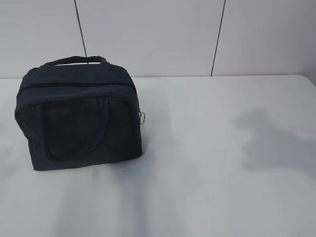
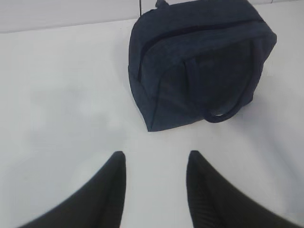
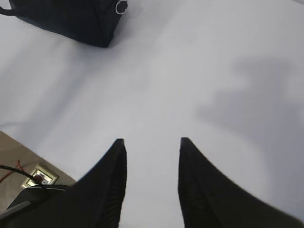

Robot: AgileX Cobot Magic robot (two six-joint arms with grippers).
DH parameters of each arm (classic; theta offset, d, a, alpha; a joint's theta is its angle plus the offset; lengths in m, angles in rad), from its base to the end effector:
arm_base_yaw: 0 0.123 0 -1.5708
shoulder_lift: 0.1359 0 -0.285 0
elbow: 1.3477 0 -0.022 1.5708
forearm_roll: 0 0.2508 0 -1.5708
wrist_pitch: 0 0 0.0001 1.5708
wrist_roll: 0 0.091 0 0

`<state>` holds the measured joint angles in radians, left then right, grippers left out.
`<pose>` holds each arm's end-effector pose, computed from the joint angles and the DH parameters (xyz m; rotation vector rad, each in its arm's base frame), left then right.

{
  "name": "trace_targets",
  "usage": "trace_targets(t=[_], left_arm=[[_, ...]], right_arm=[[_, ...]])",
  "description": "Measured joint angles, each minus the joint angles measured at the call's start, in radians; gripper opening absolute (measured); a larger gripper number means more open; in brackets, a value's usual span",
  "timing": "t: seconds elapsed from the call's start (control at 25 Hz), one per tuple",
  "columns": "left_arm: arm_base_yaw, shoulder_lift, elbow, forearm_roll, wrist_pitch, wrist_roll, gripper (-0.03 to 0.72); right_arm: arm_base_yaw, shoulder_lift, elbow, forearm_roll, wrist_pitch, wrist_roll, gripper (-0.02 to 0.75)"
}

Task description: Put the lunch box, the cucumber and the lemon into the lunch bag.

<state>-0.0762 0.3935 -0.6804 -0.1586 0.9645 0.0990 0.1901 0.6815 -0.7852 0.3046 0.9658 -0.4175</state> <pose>0.0536 -0.0159 0.3292 0.1661 2.1487 -0.1797 0.1051 0.0431 0.3397 -0.6150 2.2258 0.2635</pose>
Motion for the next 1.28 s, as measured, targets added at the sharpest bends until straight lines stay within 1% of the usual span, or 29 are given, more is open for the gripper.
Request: trace_targets(t=[0.12,0.28,0.44,0.56,0.68,0.92,1.16,1.28], left_arm=[[0.0,-0.056,0.016,0.012,0.039,-0.027,0.307],[0.0,-0.134,0.043,0.024,0.076,-0.042,0.307],[0.0,-0.216,0.068,0.055,0.102,-0.062,0.307],[0.0,-0.286,0.088,0.086,0.132,-0.099,0.308],[0.0,-0.362,0.103,0.099,0.142,-0.107,0.307],[0.0,-0.381,0.144,0.101,0.167,-0.113,0.307],[0.0,-0.381,0.156,0.103,0.167,-0.114,0.307],[0.0,-0.381,0.156,0.103,0.165,-0.114,0.307]], right_arm=[[0.0,-0.054,0.035,0.002,0.028,0.016,0.263],[0.0,-0.13,0.044,0.002,0.06,0.038,0.263],[0.0,-0.216,0.063,-0.031,0.077,0.075,0.263],[0.0,-0.302,0.11,-0.043,0.099,0.115,0.263],[0.0,-0.401,0.153,-0.058,0.118,0.149,0.263],[0.0,-0.568,0.172,-0.152,0.181,0.236,0.263],[0.0,-0.692,0.182,-0.265,0.183,0.308,0.263],[0.0,-0.7,0.22,-0.291,0.179,0.357,0.263]])
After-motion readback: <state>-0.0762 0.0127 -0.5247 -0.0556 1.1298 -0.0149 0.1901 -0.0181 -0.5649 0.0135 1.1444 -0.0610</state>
